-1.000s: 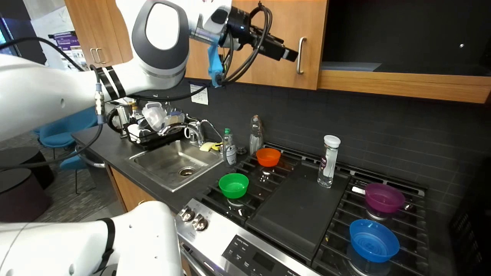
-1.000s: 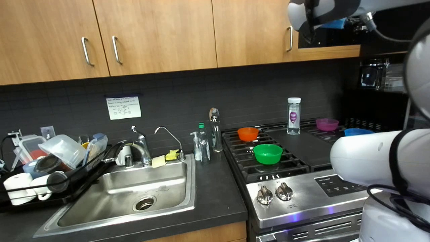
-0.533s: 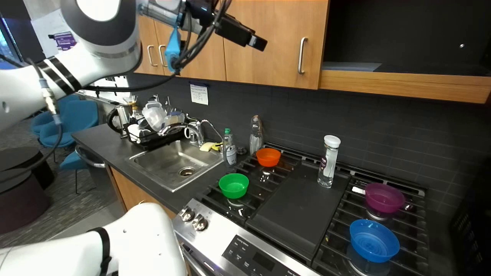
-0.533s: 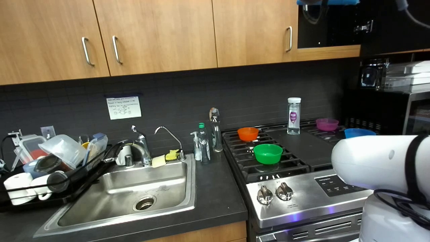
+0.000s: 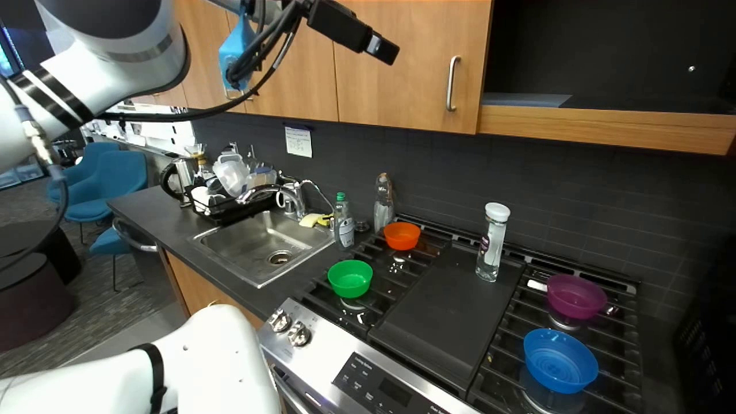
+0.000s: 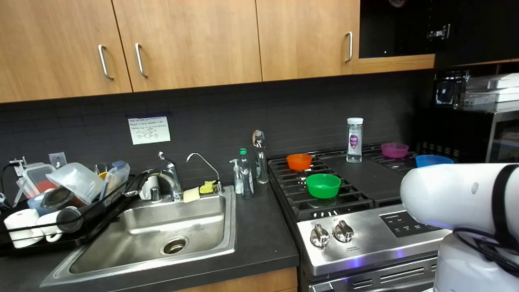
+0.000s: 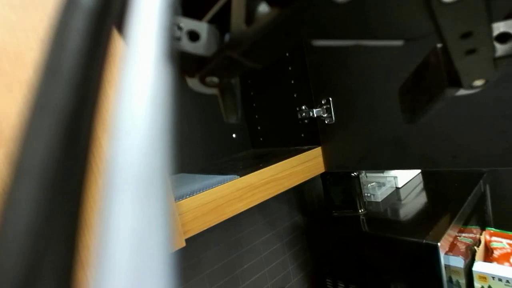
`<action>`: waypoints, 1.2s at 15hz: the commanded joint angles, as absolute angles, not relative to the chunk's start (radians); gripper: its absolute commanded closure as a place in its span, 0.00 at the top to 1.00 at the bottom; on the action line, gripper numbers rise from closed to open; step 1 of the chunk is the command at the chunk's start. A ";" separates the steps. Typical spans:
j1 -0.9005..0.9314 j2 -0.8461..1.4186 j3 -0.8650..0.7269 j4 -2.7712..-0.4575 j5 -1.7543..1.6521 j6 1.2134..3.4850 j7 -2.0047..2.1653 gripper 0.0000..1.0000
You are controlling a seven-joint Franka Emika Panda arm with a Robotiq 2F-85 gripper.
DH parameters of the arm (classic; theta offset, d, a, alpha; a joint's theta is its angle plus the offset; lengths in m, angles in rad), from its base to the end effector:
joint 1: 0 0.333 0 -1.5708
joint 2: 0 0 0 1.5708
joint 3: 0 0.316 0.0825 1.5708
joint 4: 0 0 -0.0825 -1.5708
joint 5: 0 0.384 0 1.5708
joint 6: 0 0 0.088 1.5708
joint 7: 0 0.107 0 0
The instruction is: Close the cupboard's left door completely
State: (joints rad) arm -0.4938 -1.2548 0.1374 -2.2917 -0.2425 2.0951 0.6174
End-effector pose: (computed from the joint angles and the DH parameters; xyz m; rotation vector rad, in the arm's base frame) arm 0.1573 -0.0213 0.7986 2.1625 -1.1707 1.4831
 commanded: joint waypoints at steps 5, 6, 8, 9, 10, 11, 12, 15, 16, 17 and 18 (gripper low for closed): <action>-0.486 -1.234 0.130 -2.287 -0.253 2.092 0.620 1.00; -0.486 -1.234 0.130 -2.286 -0.253 2.092 0.620 1.00; -0.486 -1.234 0.130 -2.286 -0.253 2.091 0.619 1.00; -0.486 -1.234 0.130 -2.286 -0.253 2.092 0.619 1.00; -0.507 -1.227 0.130 -2.290 -0.267 2.123 0.635 1.00; -0.520 -1.220 0.129 -2.286 -0.273 2.137 0.649 1.00; -0.537 -1.213 0.127 -2.286 -0.285 2.167 0.667 1.00; -0.603 -1.168 0.115 -2.270 -0.325 2.251 0.735 1.00; -0.629 -1.151 0.113 -2.265 -0.333 2.278 0.755 1.00; -0.656 -1.131 0.112 -2.260 -0.337 2.300 0.773 1.00; -0.680 -1.117 0.115 -2.260 -0.340 2.324 0.788 1.00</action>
